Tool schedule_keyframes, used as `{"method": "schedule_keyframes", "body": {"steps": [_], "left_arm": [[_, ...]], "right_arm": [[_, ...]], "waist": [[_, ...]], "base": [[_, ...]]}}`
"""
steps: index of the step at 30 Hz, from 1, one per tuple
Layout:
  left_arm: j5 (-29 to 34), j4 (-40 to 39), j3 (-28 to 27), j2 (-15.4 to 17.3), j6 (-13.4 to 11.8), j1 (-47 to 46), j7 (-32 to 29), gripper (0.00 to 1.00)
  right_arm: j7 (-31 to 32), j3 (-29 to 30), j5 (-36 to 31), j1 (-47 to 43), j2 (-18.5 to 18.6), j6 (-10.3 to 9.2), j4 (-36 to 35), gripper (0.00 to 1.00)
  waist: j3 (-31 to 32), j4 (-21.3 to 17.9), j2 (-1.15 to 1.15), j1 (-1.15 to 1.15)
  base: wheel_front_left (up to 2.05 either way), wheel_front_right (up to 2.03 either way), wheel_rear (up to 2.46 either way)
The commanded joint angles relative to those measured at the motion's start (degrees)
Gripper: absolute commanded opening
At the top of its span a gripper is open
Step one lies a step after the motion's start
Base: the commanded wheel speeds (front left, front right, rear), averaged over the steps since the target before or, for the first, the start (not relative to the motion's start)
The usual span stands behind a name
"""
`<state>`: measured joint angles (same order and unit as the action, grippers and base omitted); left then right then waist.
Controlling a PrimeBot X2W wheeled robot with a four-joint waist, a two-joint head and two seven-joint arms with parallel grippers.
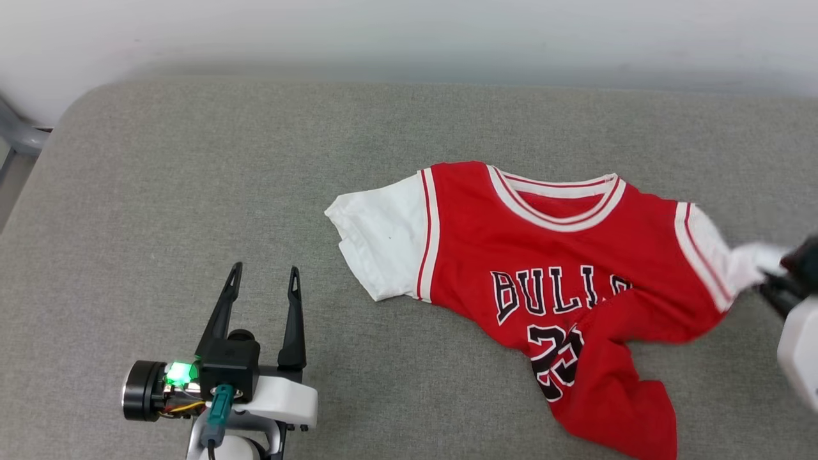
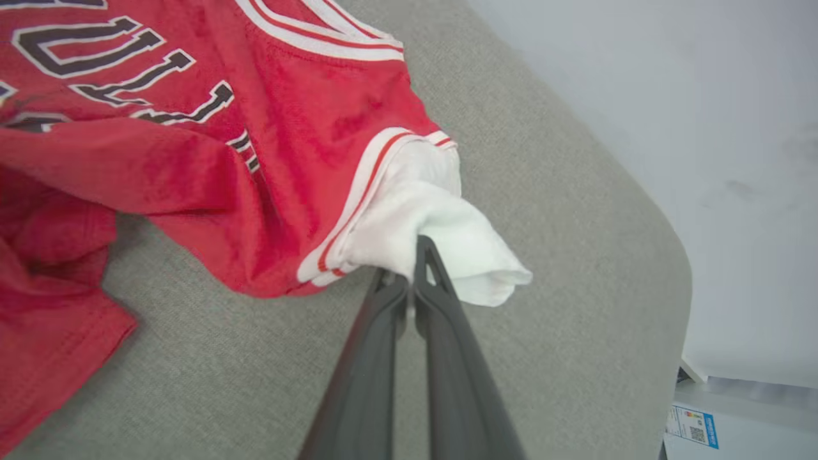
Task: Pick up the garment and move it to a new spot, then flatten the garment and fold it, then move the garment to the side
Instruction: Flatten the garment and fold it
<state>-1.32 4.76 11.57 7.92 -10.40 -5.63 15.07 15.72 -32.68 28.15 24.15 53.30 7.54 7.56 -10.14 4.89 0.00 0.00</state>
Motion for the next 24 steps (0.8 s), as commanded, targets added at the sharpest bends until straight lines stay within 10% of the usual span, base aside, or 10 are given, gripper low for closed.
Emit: {"method": "schedule_keyframes", "body": {"steps": [1,14,16,24], "left_arm": [[0.0,0.1,-0.1,-0.3,0.2,0.7,0.1,1.00],[0.1,0.5,-0.8,0.7,0.7,1.9,0.1,1.00],[0.1,0.6,-0.9,0.9,1.0,1.9,0.1,1.00],[-0.9,-0.3,-2.6,2.7,2.5,0.0,0.1,1.00]], "right_arm": [[-0.2,1.6,-0.3,-3.7,-1.5,-0.10,0.5,0.00],[-4.8,9.9,1.8,-25.3,-15.1,-0.09,6.4,0.00],[-7.3,12.1,0.8,-25.5,-16.4,-0.09,6.9,1.00],[-17.9,24.8,-8.2,-25.6,-23.9,-0.09,0.0,1.00]], "waist": [[0.3,0.0,0.00,0.00],[2.0,-1.8,0.00,0.00],[2.2,-2.3,0.00,0.00],[3.2,-4.5,0.00,0.00]], "base": [[0.00,0.00,0.00],[0.00,0.00,0.00],[0.00,0.00,0.00],[0.00,0.00,0.00]]}}
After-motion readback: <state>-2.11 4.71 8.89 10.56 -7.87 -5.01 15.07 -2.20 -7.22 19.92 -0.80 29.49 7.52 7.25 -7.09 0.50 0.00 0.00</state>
